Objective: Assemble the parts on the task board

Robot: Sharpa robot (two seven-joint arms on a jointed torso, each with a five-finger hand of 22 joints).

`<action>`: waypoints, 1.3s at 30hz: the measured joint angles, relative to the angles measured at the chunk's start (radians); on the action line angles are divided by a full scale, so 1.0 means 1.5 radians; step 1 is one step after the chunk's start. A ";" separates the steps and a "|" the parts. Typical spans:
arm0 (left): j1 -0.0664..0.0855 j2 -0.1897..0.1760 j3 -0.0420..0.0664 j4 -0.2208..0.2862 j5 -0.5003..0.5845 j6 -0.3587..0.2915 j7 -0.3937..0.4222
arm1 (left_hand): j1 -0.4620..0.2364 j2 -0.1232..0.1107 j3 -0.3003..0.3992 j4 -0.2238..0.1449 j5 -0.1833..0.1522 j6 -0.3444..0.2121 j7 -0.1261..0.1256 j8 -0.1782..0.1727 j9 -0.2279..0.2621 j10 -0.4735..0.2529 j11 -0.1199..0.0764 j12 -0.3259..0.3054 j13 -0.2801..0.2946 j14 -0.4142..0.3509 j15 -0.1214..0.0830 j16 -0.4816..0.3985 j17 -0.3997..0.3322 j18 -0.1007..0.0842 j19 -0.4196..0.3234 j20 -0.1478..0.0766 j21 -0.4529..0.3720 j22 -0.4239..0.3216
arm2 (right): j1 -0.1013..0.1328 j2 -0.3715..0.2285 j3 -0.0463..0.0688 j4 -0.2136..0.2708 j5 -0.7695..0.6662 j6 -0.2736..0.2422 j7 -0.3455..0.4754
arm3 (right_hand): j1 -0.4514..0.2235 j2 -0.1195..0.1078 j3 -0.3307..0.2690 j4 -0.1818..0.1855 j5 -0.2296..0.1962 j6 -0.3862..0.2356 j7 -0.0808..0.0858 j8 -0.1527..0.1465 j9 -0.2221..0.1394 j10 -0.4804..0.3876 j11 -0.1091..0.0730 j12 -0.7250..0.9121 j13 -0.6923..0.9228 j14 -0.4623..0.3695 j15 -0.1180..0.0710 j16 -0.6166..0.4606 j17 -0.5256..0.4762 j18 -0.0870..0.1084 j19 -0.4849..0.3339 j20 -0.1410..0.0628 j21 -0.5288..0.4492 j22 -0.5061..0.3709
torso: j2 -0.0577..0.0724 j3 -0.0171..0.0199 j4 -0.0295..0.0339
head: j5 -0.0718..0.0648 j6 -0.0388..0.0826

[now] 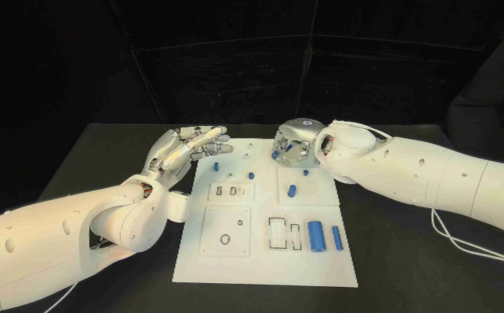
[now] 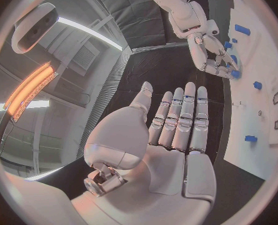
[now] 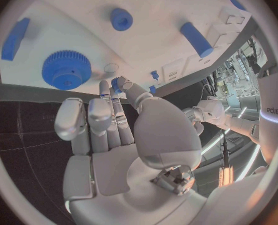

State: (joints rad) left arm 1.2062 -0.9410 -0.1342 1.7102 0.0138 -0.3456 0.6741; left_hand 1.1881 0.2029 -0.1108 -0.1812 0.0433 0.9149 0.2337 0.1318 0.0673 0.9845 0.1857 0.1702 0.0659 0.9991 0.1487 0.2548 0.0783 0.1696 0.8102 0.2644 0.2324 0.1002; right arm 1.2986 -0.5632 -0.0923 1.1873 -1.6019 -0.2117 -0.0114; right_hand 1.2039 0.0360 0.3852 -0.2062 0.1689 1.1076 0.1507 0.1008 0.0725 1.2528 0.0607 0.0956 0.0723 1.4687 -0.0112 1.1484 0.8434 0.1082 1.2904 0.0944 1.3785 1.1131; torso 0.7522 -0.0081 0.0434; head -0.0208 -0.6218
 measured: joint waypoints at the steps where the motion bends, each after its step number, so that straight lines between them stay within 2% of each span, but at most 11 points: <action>1: 0.000 0.000 0.000 0.000 0.000 0.000 0.000 | 0.000 0.000 0.001 -0.001 0.000 0.000 0.000 0.000 0.000 0.000 0.000 0.000 0.000 0.000 0.000 0.000 0.000 0.000 0.000 0.000 0.000 0.000 | 0.000 0.001 0.000 0.000 0.002 -0.003 -0.001 | 0.000 0.000 0.000 0.000 0.000 0.001 0.001 0.000 0.000 0.000 0.000 0.000 0.000 0.000 0.000 0.000 0.000 0.000 0.000 0.000 0.000 0.000 | 0.000 0.0000 0.0000 | 0.000 0.000; 8: 0.000 0.000 0.000 -0.001 0.001 0.000 0.000 | 0.000 0.000 0.001 -0.001 0.000 0.000 0.000 0.000 0.000 0.000 0.000 0.000 0.000 0.000 0.000 0.000 -0.001 0.000 0.000 0.000 -0.003 -0.001 | 0.000 0.015 0.000 -0.006 0.012 -0.024 -0.011 | 0.000 0.000 -0.001 0.004 0.000 0.001 0.001 0.000 0.000 0.000 0.000 0.000 0.000 -0.002 -0.002 0.003 0.001 0.000 0.000 0.000 0.004 0.002 | 0.001 0.0001 0.0000 | 0.003 0.003; 14: 0.001 0.000 0.000 -0.004 0.002 0.001 0.000 | 0.000 0.000 0.001 -0.005 0.000 0.000 0.000 0.000 0.000 0.000 0.000 0.000 0.000 0.000 0.000 0.000 -0.001 0.000 0.000 0.000 -0.003 -0.001 | 0.000 0.050 0.000 -0.039 0.013 -0.048 -0.021 | 0.000 0.000 -0.001 0.004 0.000 0.001 0.000 0.001 0.000 0.000 0.000 0.000 0.000 -0.002 -0.002 0.003 0.001 0.000 0.000 0.000 0.005 0.002 | 0.002 0.0004 0.0001 | 0.004 0.006; 23: 0.001 0.002 0.000 -0.007 0.002 0.001 0.000 | 0.000 0.000 0.001 -0.005 0.000 0.000 0.000 0.000 0.000 0.000 0.000 -0.003 0.000 0.002 -0.002 -0.003 -0.001 0.000 0.000 0.000 -0.003 -0.002 | 0.000 0.091 0.000 -0.080 0.009 -0.074 -0.033 | 0.000 0.000 0.000 0.005 0.000 0.001 0.000 0.001 0.000 0.000 0.000 0.000 0.000 -0.002 -0.002 0.002 0.000 0.000 0.000 0.000 0.005 0.003 | 0.005 -0.0007 0.0048 | 0.003 0.008; 39: 0.003 0.003 0.000 -0.011 0.003 0.002 0.000 | 0.000 0.000 0.003 -0.007 0.000 0.000 0.000 -0.003 0.000 0.002 0.002 -0.003 0.000 0.002 -0.002 -0.003 -0.001 0.000 0.000 0.000 -0.003 -0.002 | 0.000 0.112 0.001 -0.101 0.002 -0.095 -0.045 | 0.000 0.000 0.000 0.005 -0.003 0.000 -0.001 0.000 0.000 0.000 0.000 0.000 0.000 -0.002 -0.002 0.002 0.000 0.000 0.000 0.000 0.005 0.004 | 0.008 -0.0018 0.0061 | 0.009 0.008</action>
State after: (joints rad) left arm 1.2112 -0.9365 -0.1343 1.6932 0.0184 -0.3419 0.6743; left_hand 1.1881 0.2029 -0.1057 -0.1919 0.0433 0.9149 0.2337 0.1278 0.0675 0.9880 0.1892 0.1655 0.0660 1.0026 0.1451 0.2507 0.0763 0.1695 0.8101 0.2644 0.2287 0.0970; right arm 1.2988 -0.3958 -0.0913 1.0361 -1.5991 -0.3546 -0.0781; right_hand 1.2042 0.0356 0.3856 -0.1980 0.1643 1.1081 0.1498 0.1006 0.0725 1.2526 0.0608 0.0956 0.0721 1.4651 -0.0146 1.1522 0.8434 0.1084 1.2903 0.0945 1.3854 1.1186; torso 0.7639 -0.0107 0.0525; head -0.0078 -0.6093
